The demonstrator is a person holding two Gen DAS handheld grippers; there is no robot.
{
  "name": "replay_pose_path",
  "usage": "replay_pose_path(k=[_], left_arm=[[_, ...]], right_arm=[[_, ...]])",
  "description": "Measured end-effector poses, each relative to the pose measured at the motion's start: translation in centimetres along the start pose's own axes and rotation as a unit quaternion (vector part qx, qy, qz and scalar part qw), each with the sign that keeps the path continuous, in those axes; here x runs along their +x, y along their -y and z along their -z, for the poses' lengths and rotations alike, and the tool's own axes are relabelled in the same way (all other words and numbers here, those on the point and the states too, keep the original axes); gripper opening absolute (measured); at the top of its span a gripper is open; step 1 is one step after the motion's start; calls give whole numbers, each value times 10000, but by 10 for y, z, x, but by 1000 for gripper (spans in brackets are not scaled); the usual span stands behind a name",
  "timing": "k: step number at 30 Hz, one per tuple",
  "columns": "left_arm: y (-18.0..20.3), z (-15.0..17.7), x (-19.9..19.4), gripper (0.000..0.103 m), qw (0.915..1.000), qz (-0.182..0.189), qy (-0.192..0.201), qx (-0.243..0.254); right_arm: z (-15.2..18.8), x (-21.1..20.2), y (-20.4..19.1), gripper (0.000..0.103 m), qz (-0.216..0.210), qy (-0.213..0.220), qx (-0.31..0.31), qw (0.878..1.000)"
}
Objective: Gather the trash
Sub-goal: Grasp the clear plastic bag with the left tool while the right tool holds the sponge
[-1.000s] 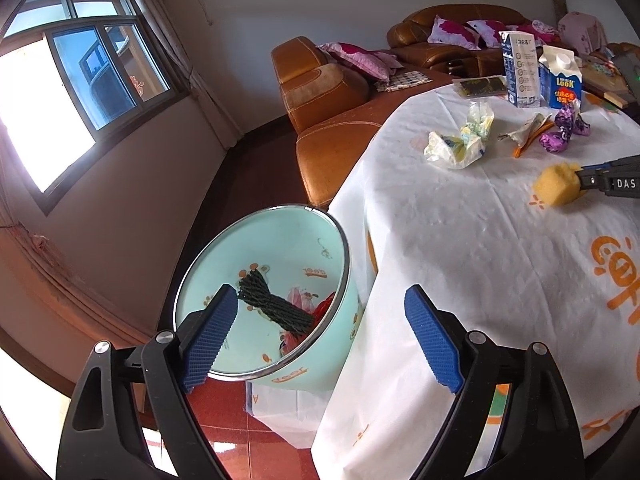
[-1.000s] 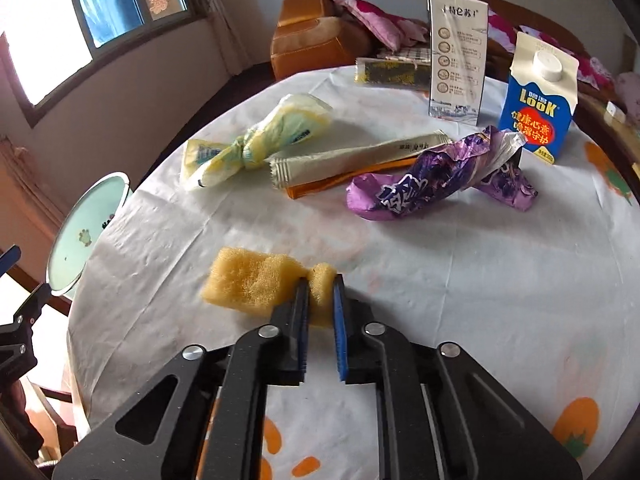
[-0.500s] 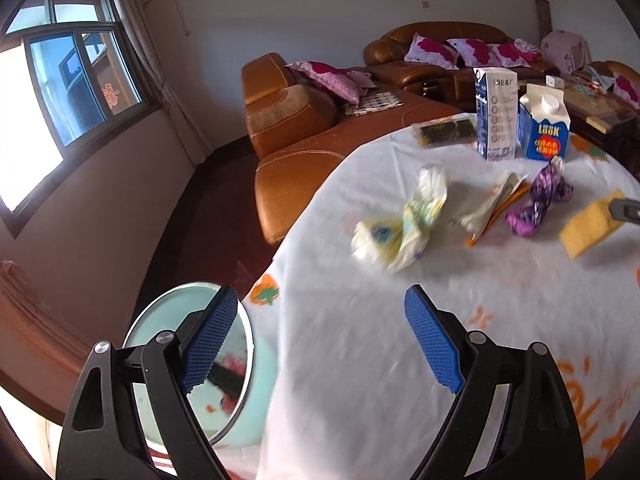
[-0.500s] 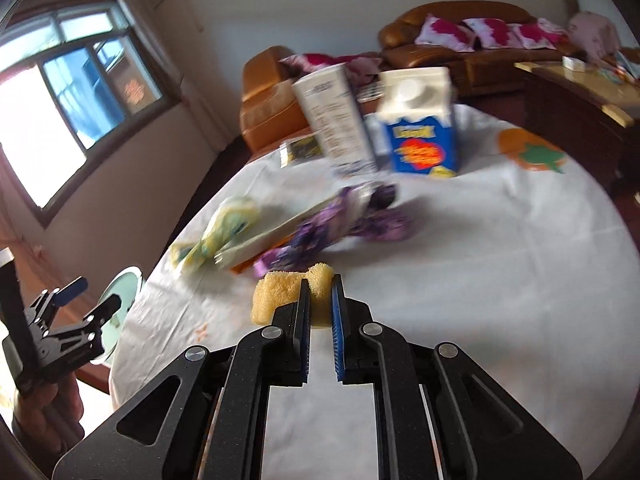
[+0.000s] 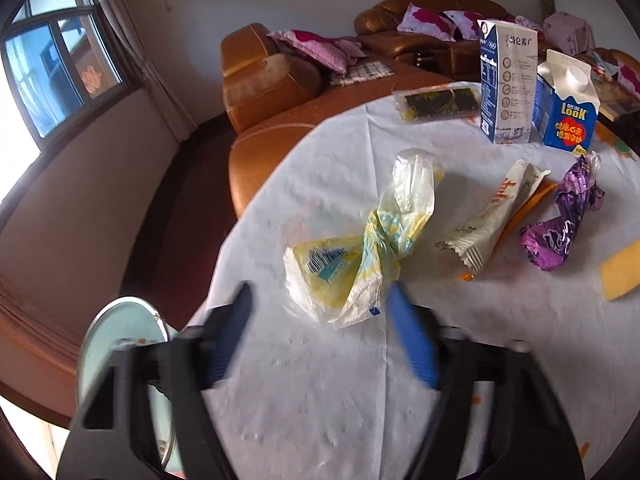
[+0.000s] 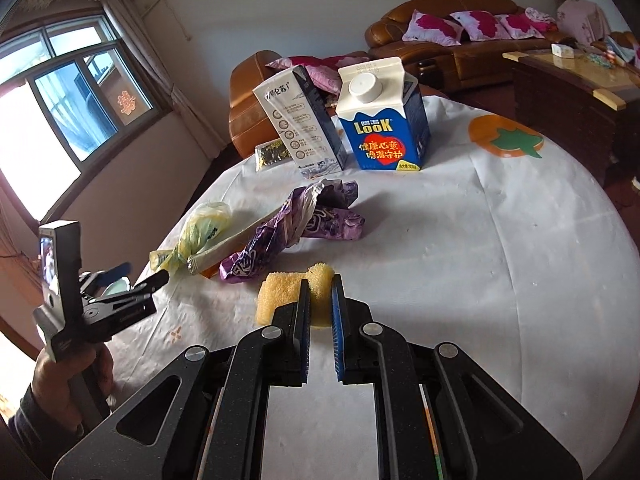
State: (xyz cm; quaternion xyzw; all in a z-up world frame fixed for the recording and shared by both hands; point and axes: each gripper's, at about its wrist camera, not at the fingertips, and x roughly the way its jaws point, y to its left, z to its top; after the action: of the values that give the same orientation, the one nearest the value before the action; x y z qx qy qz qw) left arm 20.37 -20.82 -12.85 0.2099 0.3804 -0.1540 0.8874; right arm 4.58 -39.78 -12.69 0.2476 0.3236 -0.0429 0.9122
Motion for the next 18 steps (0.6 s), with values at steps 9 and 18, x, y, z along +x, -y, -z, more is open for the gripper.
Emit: replay_pose_path(k=[9, 18], left_arm=[[-11, 8, -13, 1, 9998, 124, 74, 166], [-43, 0, -34, 63, 9985, -173, 456, -259]], right_arm=[[0, -6, -9, 10, 6, 73, -93, 9999], [-3, -8, -20, 10, 55, 165, -212, 9996]])
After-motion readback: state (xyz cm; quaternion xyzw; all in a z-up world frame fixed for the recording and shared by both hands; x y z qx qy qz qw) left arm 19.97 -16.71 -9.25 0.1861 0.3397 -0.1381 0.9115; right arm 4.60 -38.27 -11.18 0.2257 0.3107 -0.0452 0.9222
